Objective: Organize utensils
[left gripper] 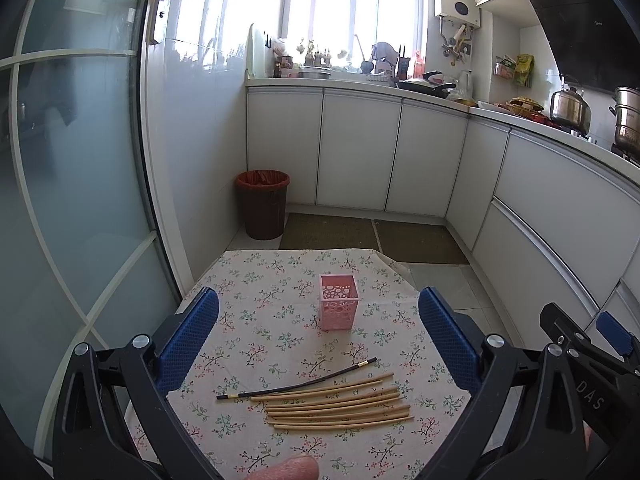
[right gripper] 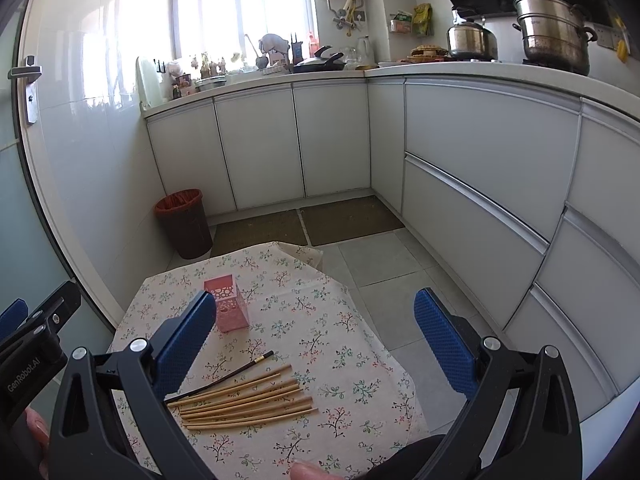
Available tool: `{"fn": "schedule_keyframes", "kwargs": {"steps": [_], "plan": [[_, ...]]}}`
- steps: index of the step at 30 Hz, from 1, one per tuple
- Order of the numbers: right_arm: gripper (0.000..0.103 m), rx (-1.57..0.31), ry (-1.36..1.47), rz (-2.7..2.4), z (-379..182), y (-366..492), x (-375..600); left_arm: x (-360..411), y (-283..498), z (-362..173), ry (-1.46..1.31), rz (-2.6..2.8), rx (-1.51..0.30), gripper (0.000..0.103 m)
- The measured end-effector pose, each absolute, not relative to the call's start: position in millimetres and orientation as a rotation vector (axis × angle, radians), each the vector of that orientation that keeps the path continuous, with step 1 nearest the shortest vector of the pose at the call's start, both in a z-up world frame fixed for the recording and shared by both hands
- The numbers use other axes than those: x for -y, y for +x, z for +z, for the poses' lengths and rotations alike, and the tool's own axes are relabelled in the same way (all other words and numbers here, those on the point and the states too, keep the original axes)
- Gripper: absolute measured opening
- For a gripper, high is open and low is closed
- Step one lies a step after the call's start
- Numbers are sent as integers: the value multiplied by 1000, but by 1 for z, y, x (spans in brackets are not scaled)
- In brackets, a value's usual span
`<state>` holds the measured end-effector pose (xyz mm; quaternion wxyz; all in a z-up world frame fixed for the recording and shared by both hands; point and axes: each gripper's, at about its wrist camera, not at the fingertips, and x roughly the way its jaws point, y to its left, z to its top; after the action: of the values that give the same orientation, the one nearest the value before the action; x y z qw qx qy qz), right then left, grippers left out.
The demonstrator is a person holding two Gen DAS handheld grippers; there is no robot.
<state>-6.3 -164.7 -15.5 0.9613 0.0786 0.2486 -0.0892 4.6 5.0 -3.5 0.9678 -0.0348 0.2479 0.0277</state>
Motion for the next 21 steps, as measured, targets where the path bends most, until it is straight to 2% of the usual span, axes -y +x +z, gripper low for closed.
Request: {"fn": "schedule_keyframes", "kwargs": {"steps": [16,21], "plan": [[96,-516,160,-185,-20,-4,164,-3,7,-7,-68,60,-517,96],[96,-576,217,-168,-31,6,174,-9,25,-12,-46,62,-586,96]]}}
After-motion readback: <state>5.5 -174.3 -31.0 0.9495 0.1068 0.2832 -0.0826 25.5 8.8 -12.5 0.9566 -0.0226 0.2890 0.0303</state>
